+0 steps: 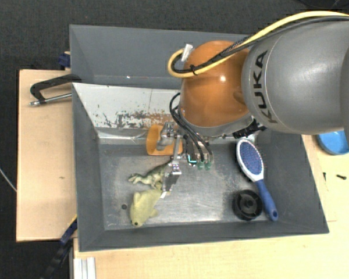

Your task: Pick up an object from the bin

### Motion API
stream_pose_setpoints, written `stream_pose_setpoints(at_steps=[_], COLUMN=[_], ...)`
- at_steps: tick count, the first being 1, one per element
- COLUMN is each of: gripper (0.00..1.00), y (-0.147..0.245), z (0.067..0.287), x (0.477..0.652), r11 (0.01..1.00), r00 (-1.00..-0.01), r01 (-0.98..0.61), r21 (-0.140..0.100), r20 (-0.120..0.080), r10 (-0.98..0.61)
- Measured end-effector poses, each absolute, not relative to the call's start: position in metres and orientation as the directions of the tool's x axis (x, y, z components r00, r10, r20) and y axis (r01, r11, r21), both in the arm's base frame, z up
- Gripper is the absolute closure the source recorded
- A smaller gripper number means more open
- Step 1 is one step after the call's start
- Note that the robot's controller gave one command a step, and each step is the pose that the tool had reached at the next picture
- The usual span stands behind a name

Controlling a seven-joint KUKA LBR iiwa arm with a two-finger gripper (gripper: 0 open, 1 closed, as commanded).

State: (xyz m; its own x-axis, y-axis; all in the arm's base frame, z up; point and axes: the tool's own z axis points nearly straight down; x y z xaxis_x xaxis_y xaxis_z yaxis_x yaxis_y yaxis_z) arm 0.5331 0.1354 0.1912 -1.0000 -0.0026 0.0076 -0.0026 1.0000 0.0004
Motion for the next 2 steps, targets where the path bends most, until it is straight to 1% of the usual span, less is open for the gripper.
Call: stream_pose_setpoints(at_steps=[1,2], gripper=[0.00,0.00], y=[0.163,0.180], z=[0.071,0.102], x=[0.495,0.498], r11=[0.929,0.706], r00=[-0.929,-0.706], r01=[-0.369,-0.708], r21=[0.001,-0.001], r20=[-0.005,-0.008], r10=[-0.369,-0.708])
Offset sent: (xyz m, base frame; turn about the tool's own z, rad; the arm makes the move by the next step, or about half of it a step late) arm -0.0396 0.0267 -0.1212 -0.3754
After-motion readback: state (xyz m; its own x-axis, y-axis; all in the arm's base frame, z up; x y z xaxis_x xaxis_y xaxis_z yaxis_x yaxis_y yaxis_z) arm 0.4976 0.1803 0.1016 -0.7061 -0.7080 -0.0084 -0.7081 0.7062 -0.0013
